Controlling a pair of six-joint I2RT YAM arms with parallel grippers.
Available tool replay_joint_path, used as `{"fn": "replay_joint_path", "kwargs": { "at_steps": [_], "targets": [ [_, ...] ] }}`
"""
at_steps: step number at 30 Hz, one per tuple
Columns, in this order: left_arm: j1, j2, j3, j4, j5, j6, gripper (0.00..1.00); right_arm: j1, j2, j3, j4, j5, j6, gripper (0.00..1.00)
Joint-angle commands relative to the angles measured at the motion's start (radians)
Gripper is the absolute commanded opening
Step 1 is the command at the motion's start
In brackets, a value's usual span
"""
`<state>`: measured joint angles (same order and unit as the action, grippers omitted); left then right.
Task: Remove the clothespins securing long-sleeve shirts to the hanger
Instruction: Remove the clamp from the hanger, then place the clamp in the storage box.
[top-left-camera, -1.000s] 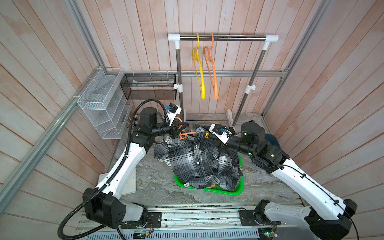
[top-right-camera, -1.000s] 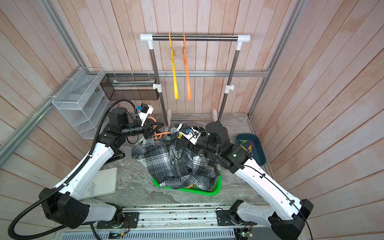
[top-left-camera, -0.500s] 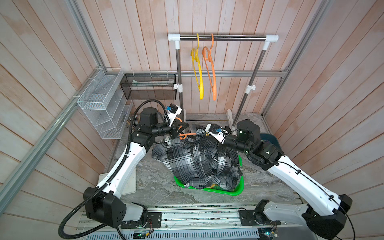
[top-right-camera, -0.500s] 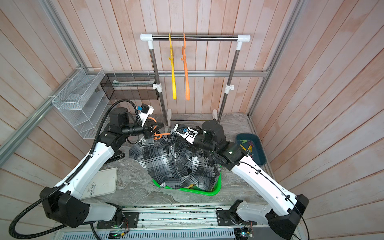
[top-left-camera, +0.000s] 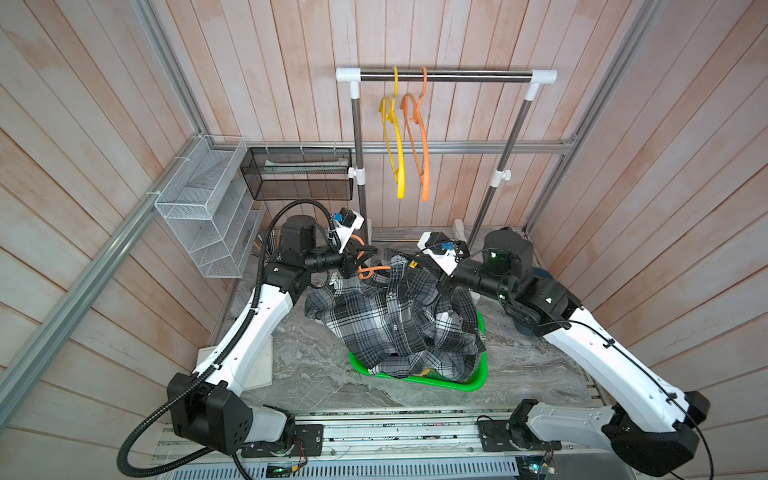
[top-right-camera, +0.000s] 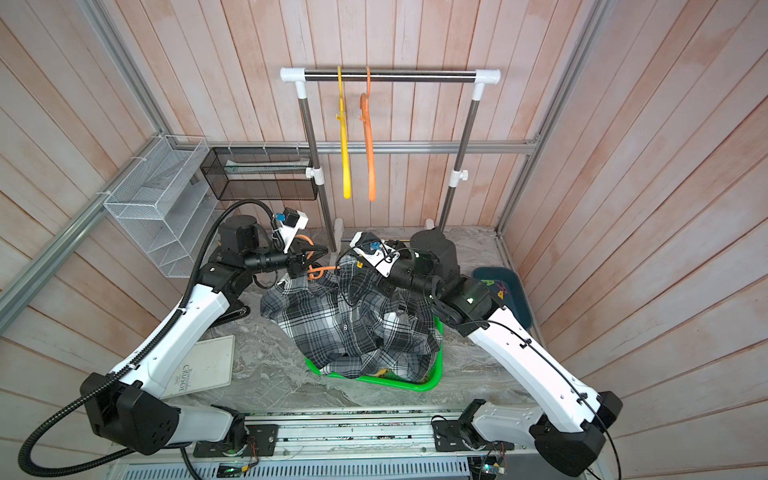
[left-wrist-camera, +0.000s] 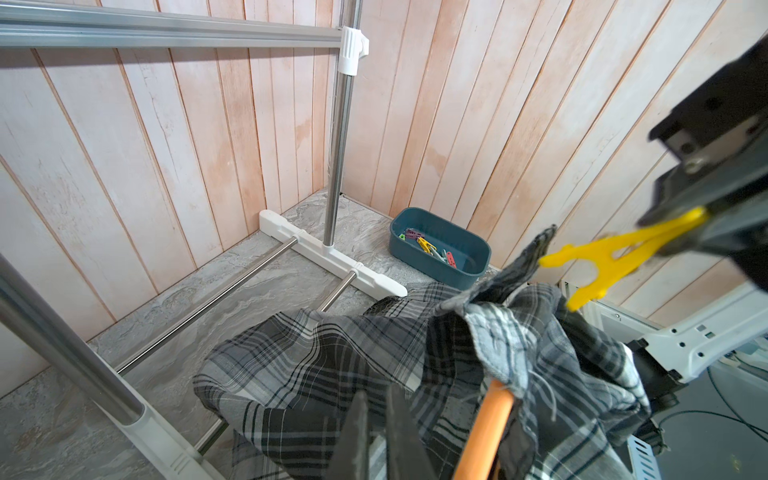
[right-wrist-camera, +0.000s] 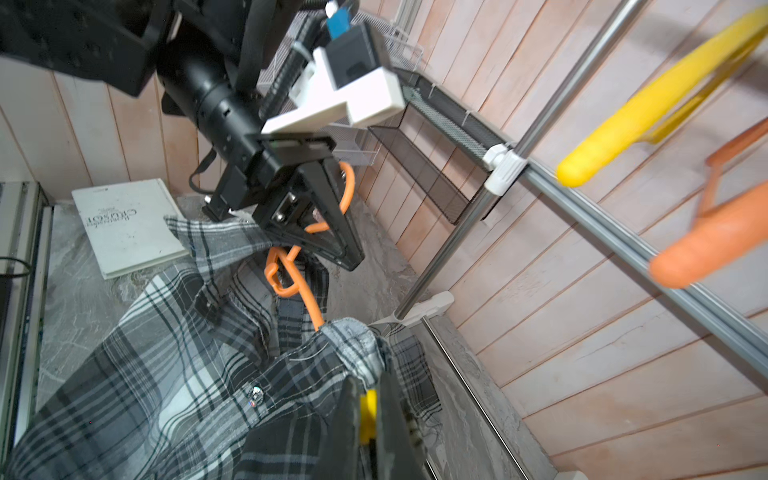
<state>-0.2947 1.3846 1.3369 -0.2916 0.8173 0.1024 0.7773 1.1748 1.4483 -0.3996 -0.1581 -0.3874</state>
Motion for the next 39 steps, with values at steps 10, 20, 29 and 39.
{"fn": "replay_joint_path", "kwargs": {
  "at_steps": [10,20,29,39],
  "targets": [
    [0.003,-0.029,-0.041,0.077,-0.025,-0.007,0.0,-0.294,-0.267,-0.257,-0.089,0.237,0.534,0.0],
    [0.003,-0.05,-0.073,0.135,-0.043,-0.048,0.0,-0.965,-0.191,-0.518,0.093,0.215,0.773,0.0],
    [0.003,-0.066,-0.099,0.17,-0.046,-0.073,0.0,-1.099,0.124,-0.653,0.38,0.268,0.863,0.0],
    [0.004,-0.059,-0.099,0.181,-0.039,-0.081,0.0,-1.1,0.027,-0.528,0.319,0.166,0.828,0.48]
  ]
}}
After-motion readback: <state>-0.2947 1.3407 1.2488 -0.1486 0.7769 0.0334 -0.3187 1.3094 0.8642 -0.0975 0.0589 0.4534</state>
